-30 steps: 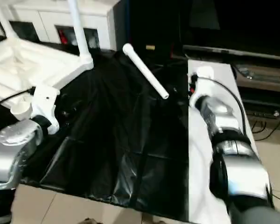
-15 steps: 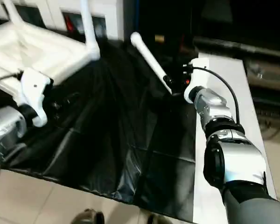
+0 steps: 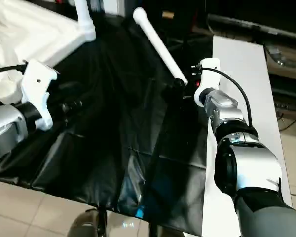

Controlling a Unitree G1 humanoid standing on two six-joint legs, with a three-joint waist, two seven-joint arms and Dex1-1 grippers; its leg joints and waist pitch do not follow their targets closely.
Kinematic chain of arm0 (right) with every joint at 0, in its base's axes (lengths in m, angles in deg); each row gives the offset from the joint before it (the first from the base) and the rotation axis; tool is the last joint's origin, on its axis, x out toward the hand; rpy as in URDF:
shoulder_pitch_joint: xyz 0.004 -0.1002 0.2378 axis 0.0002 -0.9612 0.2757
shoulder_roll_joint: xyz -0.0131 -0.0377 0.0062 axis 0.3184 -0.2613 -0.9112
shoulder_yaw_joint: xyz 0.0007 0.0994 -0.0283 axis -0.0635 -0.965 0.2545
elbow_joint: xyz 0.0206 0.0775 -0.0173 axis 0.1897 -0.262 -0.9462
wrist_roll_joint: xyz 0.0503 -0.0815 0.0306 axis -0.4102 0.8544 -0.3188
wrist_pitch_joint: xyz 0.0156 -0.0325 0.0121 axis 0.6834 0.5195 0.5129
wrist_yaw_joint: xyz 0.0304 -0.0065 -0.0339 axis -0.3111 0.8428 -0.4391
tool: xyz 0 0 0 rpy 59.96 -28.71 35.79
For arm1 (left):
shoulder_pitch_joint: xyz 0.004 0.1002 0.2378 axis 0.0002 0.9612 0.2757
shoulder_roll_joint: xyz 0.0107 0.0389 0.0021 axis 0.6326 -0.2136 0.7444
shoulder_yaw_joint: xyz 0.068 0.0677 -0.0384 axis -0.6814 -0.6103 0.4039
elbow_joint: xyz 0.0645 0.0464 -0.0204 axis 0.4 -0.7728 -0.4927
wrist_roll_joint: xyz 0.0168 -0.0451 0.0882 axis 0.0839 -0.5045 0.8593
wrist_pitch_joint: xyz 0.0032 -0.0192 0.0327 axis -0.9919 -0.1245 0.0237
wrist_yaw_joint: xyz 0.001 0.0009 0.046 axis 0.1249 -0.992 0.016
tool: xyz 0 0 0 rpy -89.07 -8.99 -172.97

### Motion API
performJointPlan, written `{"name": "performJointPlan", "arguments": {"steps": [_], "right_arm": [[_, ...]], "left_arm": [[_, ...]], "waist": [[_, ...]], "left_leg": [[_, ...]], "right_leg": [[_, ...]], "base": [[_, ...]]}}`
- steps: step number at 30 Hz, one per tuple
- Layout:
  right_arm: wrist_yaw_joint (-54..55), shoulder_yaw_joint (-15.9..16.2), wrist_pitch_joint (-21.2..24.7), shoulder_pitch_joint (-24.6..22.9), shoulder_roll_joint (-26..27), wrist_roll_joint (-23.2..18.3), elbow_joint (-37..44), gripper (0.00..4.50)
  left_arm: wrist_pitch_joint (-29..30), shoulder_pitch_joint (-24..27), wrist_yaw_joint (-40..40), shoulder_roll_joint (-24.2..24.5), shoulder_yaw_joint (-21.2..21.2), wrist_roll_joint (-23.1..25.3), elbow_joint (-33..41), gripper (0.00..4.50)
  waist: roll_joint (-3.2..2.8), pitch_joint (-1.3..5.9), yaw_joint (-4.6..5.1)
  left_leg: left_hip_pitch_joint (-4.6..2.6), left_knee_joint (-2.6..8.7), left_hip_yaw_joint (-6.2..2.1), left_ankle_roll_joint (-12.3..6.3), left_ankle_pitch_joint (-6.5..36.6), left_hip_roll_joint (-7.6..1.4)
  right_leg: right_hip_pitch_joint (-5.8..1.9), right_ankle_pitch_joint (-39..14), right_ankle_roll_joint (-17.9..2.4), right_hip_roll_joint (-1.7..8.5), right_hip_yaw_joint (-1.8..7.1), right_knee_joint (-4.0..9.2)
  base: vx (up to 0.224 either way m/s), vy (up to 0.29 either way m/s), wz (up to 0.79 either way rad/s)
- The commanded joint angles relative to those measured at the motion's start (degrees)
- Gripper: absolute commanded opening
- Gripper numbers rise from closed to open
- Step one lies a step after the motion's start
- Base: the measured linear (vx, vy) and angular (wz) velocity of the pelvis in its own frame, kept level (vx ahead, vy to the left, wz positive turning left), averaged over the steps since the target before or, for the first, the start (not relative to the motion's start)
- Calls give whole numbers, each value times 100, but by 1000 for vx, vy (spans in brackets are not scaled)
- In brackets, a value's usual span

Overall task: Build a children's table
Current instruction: Move to table

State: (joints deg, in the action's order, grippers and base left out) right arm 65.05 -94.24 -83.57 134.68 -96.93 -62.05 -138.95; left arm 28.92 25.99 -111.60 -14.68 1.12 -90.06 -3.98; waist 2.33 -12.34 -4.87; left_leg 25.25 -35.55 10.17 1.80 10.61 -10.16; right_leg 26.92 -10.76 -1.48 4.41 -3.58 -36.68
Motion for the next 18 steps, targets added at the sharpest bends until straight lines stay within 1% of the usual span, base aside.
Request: {"name": "performJointPlan", "arguments": {"steps": [1, 2, 3, 4, 5, 7, 8, 13, 14, 15, 16, 17, 18], "right_arm": [[37, 56, -9, 100, -8, 91, -84, 447], [26, 92, -31, 112, 2, 140, -85, 447], [13, 113, -43, 117, 8, 171, -86, 447], [-38, 186, -77, 126, 25, 265, -88, 447], [-36, 232, -111, 127, 29, 317, -87, 447], [-26, 326, -206, 127, 42, 440, -85, 447], [-20, 325, -217, 129, 45, 444, -85, 447], [-26, 308, -358, 139, 97, 504, -81, 447], [-41, 246, -383, 140, 118, 456, -79, 447], [-56, 213, -391, 138, 122, 432, -78, 447], [-62, 202, -394, 137, 124, 423, -77, 447], [-74, 178, -400, 133, 122, 407, -77, 447], [-54, 130, -401, 124, 117, 381, -78, 447]], "left_arm": [[147, 73, -52, 68, 10, -84, 254, 257], [221, 91, -42, 88, 42, -121, 330, 257], [277, 102, -31, 94, 69, -151, 385, 257], [393, 111, -6, 115, 130, -213, 474, 257], [414, 123, -3, 132, 140, -216, 504, 257], [488, 186, 18, 177, 181, -236, 619, 257], [498, 193, 20, 178, 189, -242, 629, 257], [604, 276, 36, 232, 237, -308, 743, 257], [628, 276, 46, 248, 232, -321, 753, 257], [646, 268, 63, 240, 229, -329, 753, 257], [652, 264, 69, 237, 228, -331, 753, 257], [685, 251, 100, 225, 222, -349, 759, 257], [697, 263, 128, 214, 206, -358, 780, 257]], "waist": [[-21, 470, 5], [3, 449, 11], [-9, 448, 7], [-3, 427, 7], [-4, 423, 8], [21, 405, 10], [25, 397, 11], [20, 380, 7], [29, 389, 16], [27, 388, 14], [10, 399, 10], [12, 405, 10], [17, 428, 14]], "left_leg": [[-251, 340, -51, -1071, -539, -279], [-252, 347, -43, -1004, -486, -285], [-253, 346, -48, -978, -492, -287], [-243, 349, -47, -947, -502, -282], [-245, 350, -44, -927, -488, -278], [-245, 354, -43, -898, -473, -273], [-239, 357, -46, -868, -434, -273], [-254, 370, -47, -790, -263, -277], [-253, 373, -51, -776, -251, -274], [-254, 371, -51, -776, -261, -273], [-257, 366, -52, -776, -289, -273], [-257, 363, -49, -776, -304, -270], [-261, 355, -48, -790, -357, -270]], "right_leg": [[-414, 241, -2071, 371, 285, 247], [-420, 223, -2064, 376, 297, 246], [-422, 244, -2069, 381, 300, 233], [-420, 254, -2073, 380, 303, 236], [-423, 257, -2072, 380, 305, 238], [-424, 252, -2043, 379, 309, 241], [-434, 212, -2027, 390, 315, 245], [-424, 85, -1986, 390, 323, 256], [-436, 90, -1977, 389, 324, 252], [-434, 110, -1979, 389, 325, 248], [-430, 167, -1994, 382, 322, 241], [-433, 204, -2003, 377, 323, 237], [-440, 294, -2016, 370, 321, 223]], "base": [[0, 0, 0], [0, 0, 0], [0, 0, 0], [0, 0, 0], [0, 0, 0], [0, 0, 0], [0, 0, 0], [0, 0, 0], [0, 0, 0], [0, 0, 0], [0, 0, 0], [0, 0, 0], [0, 0, 0]]}}
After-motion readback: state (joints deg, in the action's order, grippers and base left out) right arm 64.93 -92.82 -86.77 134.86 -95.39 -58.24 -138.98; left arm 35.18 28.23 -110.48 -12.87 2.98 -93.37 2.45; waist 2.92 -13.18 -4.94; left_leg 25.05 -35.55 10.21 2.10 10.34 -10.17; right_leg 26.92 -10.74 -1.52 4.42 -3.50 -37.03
